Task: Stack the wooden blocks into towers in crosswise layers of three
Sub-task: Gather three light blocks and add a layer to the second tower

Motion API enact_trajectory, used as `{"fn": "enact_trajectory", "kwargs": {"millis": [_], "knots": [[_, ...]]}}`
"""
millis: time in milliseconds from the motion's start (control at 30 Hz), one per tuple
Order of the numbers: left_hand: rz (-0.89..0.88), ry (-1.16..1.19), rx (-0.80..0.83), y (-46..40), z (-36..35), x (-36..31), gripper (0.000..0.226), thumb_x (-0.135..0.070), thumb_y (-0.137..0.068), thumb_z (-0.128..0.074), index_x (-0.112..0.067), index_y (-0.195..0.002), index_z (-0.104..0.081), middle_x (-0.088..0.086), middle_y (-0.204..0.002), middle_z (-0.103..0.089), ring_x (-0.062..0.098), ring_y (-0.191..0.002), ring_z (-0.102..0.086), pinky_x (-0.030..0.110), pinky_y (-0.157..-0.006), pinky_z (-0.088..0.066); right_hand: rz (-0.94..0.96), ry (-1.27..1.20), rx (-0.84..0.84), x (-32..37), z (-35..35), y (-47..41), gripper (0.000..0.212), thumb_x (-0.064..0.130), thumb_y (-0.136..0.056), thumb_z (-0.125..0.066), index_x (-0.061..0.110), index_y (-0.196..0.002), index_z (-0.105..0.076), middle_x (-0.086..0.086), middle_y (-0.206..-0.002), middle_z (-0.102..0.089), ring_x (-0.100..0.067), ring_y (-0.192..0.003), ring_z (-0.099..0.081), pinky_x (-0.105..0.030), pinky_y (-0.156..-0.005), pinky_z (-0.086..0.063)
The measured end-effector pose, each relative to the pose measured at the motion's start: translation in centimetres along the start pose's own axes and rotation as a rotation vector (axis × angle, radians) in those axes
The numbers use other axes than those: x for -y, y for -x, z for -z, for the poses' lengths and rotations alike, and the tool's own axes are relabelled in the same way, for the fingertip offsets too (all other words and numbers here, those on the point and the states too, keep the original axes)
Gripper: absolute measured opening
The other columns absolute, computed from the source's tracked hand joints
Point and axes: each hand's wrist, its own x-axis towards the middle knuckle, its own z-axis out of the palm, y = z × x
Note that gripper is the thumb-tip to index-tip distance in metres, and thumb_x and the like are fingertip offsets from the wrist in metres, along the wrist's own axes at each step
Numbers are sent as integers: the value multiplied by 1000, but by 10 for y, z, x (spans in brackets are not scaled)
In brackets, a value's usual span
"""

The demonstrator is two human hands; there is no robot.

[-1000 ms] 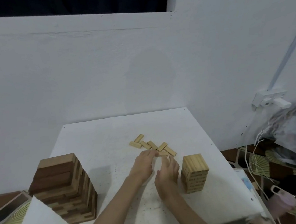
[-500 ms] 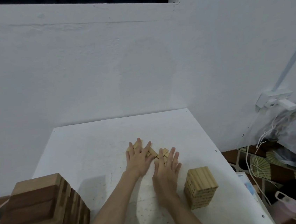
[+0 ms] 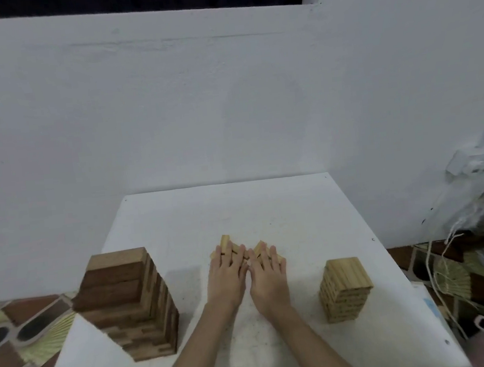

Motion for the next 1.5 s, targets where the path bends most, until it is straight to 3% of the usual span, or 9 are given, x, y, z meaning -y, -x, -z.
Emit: {"fn": "enact_trajectory", "kwargs": {"millis": [133, 200, 267, 433, 633, 867, 1067, 1300, 1500], "knots": [[66, 93, -21, 33, 12, -2, 79, -54, -93, 15, -21, -144, -34, 10, -152, -28, 33, -142, -22, 46, -114, -25, 14, -8, 125, 11, 2, 12, 64, 30, -88, -13, 17, -140, -48, -14, -151, -33, -40, -139, -31, -50, -112, -20], [97, 190, -68, 54, 26, -10, 69, -51, -99, -3, -17, -134, -52, 15, -145, -41, 39, -132, -39, 50, -104, -39, 56, 47, 146, 16, 8, 20, 71, 32, -86, -2, 19, -148, -33, -10, -158, -14, -36, -146, -13, -41, -114, -2], [108, 218, -98, 71, 35, -18, 70, -54, -93, -4, -20, -140, -44, 13, -152, -27, 38, -138, -27, 47, -112, -28, 55, 61, 191, 18, 11, 28, 55, 24, -98, -10, 22, -153, -14, -7, -160, 6, -30, -147, 7, -33, -111, 13], [152, 159, -62, 92, 29, -19, 53, -47, -100, -15, -29, -150, -9, 1, -156, 15, 26, -145, 10, 37, -118, 2, 57, 98, 250, 19, 21, 42, 56, 14, -103, -25, 23, -154, -2, -2, -159, 15, -24, -146, 16, -38, -117, 10], [119, 320, -114, 103, 41, -14, 47, -34, -102, -25, -28, -149, -19, -6, -158, 0, 21, -146, 4, 38, -118, -5, 37, -126, 194, 12, 47, 43, 64, 0, -98, -32, 17, -153, -6, -8, -161, 3, -23, -148, 9, -36, -118, 5], [-117, 365, -282, 102, 43, -24, 30, -14, -95, -48, -15, -123, -59, 0, -127, -56, 19, -122, -46, 33, -104, -36, -138, -327, 30, 8, 55, 61, 52, 10, -95, -44, 13, -145, -28, -9, -136, -40, -23, -126, -33, -35, -107, -32], [-205, 95, -261, 101, 45, -36, 26, -28, -96, -46, -34, -113, -64, -7, -131, -47, 16, -126, -34, 27, -97, -27, -180, -270, 23, -4, 49, 71, 37, 18, -99, -44, 11, -136, -44, -5, -124, -43, -19, -119, -39, -29, -101, -38], [-114, 211, -258, 97, 48, -35, 33, -15, -93, -48, -20, -124, -54, -6, -128, -51, 15, -120, -37, 20, -95, -27, -124, -174, 158, -8, 52, 71, 54, 42, -91, -57, 16, -138, -45, -3, -121, -45, -18, -119, -38, -28, -101, -38], [-64, 138, -222, 96, 56, -30, 27, -27, -99, -39, -29, -117, -59, -14, -124, -54, 12, -117, -38, 25, -83, -25, -92, -140, 223, -10, 59, 69, 46, 31, -91, -57, 16, -133, -48, -3, -127, -44, -18, -122, -37, -29, -101, -38]]}}
